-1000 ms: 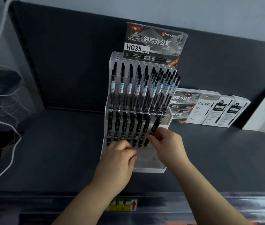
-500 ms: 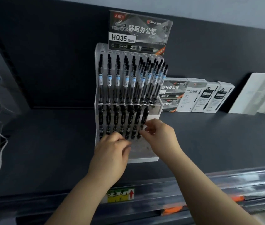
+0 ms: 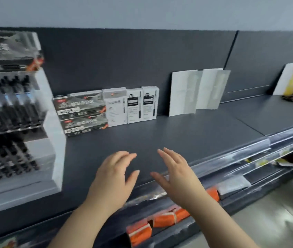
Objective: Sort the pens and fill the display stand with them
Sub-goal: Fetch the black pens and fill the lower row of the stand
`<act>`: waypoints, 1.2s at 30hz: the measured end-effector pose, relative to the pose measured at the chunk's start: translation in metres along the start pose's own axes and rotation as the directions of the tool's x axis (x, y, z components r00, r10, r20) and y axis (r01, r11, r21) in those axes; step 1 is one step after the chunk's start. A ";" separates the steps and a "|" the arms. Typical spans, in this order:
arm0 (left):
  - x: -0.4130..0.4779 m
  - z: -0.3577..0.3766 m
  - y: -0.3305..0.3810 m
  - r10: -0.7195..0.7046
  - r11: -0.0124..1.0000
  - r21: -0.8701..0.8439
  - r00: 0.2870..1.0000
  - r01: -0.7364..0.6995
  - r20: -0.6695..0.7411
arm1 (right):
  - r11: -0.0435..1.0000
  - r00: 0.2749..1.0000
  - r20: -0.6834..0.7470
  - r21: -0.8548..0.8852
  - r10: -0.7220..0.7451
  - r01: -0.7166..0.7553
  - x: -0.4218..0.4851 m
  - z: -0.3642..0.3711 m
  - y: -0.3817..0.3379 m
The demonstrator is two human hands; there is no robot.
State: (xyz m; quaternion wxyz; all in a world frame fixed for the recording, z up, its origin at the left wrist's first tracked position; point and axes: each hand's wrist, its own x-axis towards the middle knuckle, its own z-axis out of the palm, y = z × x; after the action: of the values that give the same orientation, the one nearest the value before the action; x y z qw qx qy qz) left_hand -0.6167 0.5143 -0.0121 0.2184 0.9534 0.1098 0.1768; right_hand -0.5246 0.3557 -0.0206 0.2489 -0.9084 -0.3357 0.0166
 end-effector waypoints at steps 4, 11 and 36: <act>0.040 0.071 0.095 0.058 0.991 0.108 0.983 -0.077 0.176 | 0.989 0.995 -0.026 -0.107 0.100 -0.103 -0.025 -0.055 0.105; 0.122 0.158 0.222 0.134 0.959 0.201 0.946 -0.199 0.295 | 0.939 0.960 -0.086 -0.201 0.265 -0.278 -0.033 -0.142 0.253; 0.423 0.444 0.524 0.221 0.974 -0.049 0.871 -0.223 0.438 | 0.847 0.874 -0.093 -0.215 0.477 -0.486 0.093 -0.335 0.691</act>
State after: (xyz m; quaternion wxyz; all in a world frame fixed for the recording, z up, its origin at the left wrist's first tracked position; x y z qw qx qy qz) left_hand 0.0096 0.0062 -0.0254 0.2143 0.9752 -0.0523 -0.0200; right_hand 0.0293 -0.1844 -0.0345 0.1351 -0.9862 -0.0924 0.0230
